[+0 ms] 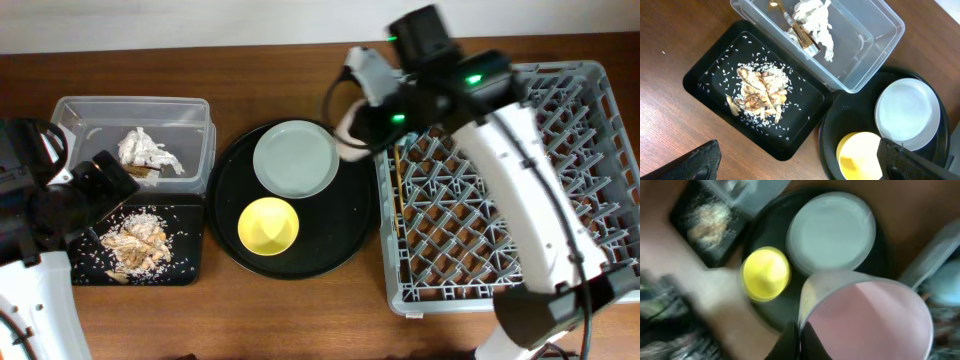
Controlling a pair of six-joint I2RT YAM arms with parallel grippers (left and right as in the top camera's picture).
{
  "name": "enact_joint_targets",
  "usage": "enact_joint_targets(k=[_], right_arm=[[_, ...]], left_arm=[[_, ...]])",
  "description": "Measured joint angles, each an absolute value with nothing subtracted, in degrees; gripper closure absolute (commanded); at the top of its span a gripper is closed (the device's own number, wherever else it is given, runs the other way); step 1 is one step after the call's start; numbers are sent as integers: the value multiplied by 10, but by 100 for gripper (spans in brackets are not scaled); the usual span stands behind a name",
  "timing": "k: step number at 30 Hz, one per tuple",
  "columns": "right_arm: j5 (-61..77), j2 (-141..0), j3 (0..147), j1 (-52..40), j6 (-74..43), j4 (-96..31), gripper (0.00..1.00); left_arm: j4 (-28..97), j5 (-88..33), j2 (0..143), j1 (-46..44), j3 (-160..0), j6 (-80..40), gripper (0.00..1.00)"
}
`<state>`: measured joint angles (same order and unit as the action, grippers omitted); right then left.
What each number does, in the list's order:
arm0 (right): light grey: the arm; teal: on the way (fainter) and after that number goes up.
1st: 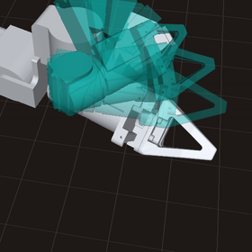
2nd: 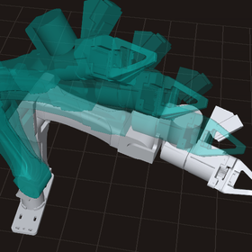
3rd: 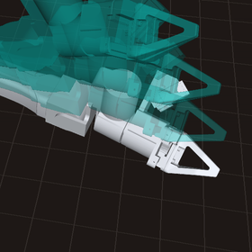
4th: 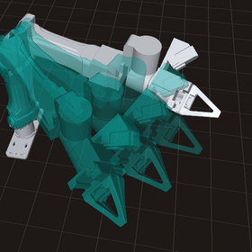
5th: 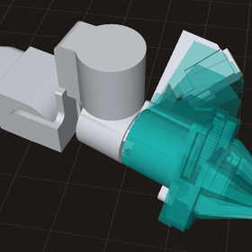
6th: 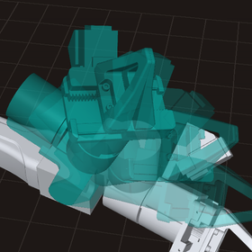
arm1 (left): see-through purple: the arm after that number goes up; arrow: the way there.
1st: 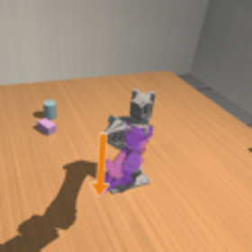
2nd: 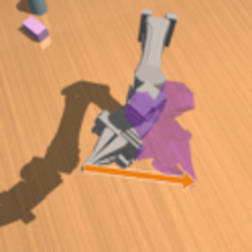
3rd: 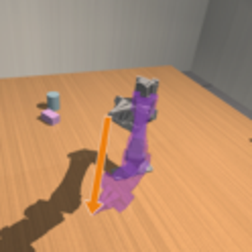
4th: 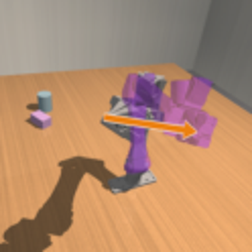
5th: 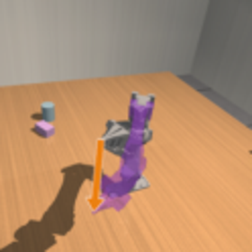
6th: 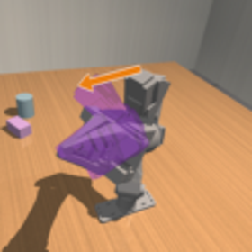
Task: Sort waste into correct bins and load items into the dishwasher rack
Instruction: 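Carry the pink cup into the rack beside the blue cup and release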
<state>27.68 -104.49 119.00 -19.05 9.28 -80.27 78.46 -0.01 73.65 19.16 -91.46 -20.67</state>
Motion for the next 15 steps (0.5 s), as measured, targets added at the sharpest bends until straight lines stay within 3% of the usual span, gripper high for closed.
enact_joint_targets(k=[3, 7, 12, 15], right_arm=[[430, -1054, 1155, -88, 154, -836, 96], [527, -1055, 1051, -18, 214, -821, 96], [622, -1063, 851, -11, 230, -611, 96], [638, -1063, 800, 0, 219, -555, 96]], left_arm=[[784, 0, 736, 192, -915, -207, 1], [784, 0, 736, 192, -915, -207, 1], [784, 0, 736, 192, -915, -207, 1], [784, 0, 737, 192, -915, -206, 1]])
